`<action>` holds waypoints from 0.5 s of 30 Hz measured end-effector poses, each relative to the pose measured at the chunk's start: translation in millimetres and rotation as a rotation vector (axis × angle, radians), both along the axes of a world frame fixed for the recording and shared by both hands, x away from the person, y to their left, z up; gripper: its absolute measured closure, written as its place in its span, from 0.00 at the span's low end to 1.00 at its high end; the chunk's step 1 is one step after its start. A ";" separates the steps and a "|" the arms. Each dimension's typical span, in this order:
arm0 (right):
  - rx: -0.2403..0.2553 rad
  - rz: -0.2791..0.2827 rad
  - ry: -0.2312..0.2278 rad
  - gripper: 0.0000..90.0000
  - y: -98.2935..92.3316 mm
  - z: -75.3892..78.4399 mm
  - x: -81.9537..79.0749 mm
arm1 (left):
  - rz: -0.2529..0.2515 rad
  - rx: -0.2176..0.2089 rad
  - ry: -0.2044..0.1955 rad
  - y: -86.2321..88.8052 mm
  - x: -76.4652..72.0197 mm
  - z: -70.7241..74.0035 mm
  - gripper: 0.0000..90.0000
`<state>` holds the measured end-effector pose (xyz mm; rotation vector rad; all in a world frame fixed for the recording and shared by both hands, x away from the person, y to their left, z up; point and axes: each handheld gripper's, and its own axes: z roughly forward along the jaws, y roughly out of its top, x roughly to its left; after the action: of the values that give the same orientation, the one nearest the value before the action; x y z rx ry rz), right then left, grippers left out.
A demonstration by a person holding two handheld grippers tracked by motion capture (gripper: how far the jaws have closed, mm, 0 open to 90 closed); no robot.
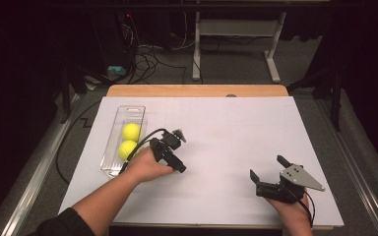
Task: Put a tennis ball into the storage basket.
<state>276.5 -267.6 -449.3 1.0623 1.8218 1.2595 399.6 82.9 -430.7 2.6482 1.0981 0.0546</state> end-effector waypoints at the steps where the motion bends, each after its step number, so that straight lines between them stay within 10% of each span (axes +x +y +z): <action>1: -0.001 0.000 0.000 0.00 0.4 0.2 -0.3 | 0.013 -0.020 -0.020 3.1 -2.4 -1.3 0.00; 15: 0.001 0.002 0.003 0.00 1.4 -0.1 -0.7 | 0.069 -0.295 -0.235 16.2 -33.6 -11.3 0.00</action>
<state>275.8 -266.2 -449.4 1.0638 1.8243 1.2613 366.0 99.1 -442.0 2.2772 1.0306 0.1972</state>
